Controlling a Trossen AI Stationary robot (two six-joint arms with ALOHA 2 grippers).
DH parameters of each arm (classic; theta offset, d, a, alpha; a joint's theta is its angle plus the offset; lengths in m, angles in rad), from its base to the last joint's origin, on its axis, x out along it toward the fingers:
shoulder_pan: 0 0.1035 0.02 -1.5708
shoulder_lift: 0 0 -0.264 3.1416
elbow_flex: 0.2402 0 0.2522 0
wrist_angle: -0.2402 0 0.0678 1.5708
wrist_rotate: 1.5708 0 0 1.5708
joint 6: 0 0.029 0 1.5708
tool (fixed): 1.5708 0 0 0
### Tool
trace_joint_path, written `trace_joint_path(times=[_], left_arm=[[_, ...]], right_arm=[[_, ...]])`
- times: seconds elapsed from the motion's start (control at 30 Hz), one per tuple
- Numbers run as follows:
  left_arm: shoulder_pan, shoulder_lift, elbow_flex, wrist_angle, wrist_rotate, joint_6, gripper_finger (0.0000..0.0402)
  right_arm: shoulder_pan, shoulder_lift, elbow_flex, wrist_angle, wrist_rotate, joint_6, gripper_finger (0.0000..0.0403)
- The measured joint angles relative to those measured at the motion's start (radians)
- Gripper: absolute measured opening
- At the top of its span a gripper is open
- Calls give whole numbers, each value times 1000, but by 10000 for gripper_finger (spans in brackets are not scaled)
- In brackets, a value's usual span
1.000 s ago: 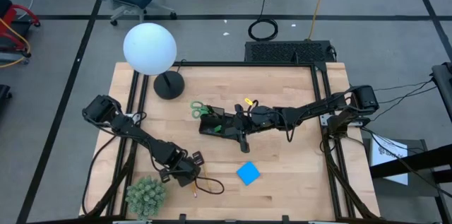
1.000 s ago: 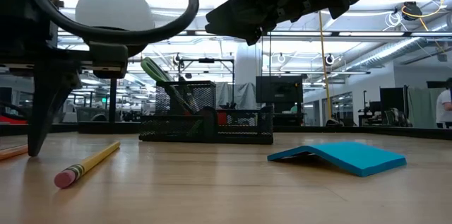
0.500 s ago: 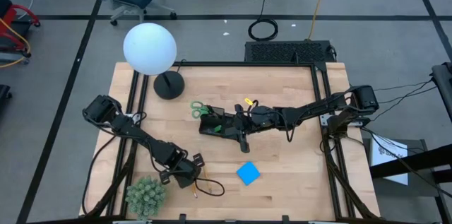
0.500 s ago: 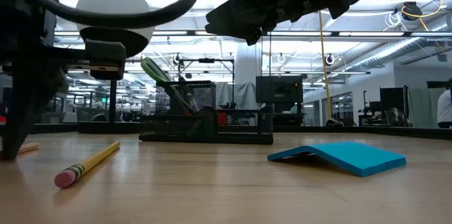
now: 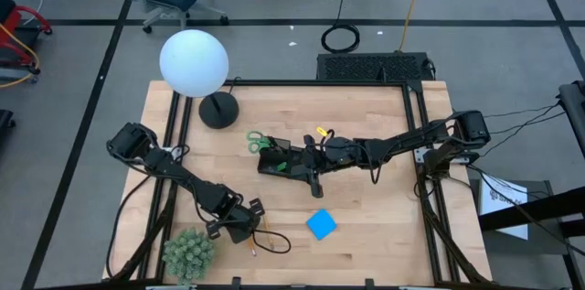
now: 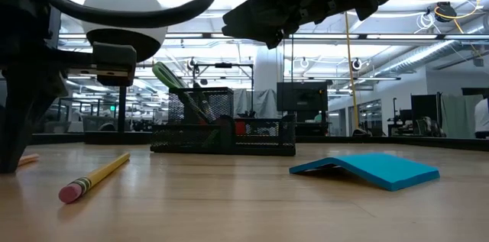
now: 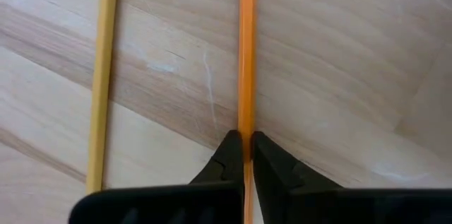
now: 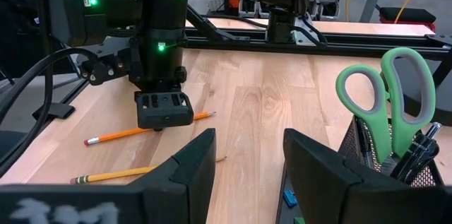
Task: Pick and place office supplies into organizer
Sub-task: Put the orange pencil into the black desk organizer
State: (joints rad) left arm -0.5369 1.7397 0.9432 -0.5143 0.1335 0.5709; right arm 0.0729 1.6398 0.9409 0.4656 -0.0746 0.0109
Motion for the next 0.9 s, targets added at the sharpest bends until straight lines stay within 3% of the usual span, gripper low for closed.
trace_joint_path(times=[0.9], left_arm=[[-3, -32, -3, 18, -10, -111, 0]], right_arm=[[0, 0, 0, 0, 0, 2, 155]])
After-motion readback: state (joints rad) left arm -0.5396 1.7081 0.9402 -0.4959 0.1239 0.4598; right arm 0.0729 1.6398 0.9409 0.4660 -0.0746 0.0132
